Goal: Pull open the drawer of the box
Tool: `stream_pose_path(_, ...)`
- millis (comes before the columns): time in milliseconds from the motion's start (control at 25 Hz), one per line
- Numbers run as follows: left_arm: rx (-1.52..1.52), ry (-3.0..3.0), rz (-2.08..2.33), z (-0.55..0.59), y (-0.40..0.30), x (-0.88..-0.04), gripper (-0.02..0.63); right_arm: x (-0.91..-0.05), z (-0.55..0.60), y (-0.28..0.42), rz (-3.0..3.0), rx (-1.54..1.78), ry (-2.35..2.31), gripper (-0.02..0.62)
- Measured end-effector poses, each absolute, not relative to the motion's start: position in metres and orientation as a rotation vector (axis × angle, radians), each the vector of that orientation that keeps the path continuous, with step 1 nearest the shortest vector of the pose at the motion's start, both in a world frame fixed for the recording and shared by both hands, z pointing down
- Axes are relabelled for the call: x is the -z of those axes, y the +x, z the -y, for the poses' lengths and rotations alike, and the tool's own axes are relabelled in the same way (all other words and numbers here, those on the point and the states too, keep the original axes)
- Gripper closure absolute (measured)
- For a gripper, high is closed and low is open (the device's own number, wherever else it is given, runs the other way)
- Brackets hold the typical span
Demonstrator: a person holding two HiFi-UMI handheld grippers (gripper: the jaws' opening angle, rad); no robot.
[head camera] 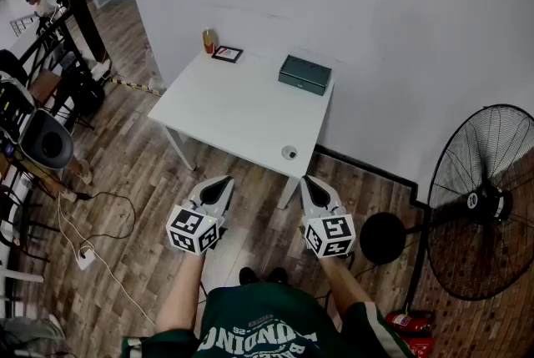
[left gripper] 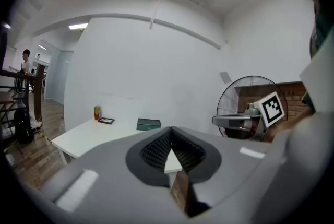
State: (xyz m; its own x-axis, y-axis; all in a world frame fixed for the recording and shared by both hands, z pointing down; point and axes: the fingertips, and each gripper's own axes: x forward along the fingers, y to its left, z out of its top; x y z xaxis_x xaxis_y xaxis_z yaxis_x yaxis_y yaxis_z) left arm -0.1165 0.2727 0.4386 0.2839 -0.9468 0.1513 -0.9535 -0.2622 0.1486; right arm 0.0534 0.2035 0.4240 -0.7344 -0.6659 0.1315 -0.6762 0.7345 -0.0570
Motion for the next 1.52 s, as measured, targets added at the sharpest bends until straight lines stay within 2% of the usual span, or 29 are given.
stream_pose_path(880,-0.073,2.398,1.635,-0.233,-0.152,-0.469,0.554,-0.458,-0.181,0.035,2.74,-0.241,1.233,0.594)
stream_pose_path(1120,-0.092,2.407,1.595,-0.179,-0.149,-0.478,0.554,-0.468,-0.128,0.039,2.697,-0.246,1.293,0.594)
stream_pose_path(1520,-0.135,2.394,1.587,-0.043,-0.16,-0.481,0.554,-0.466,0.01,0.008,2.709,-0.19,1.272,0.594)
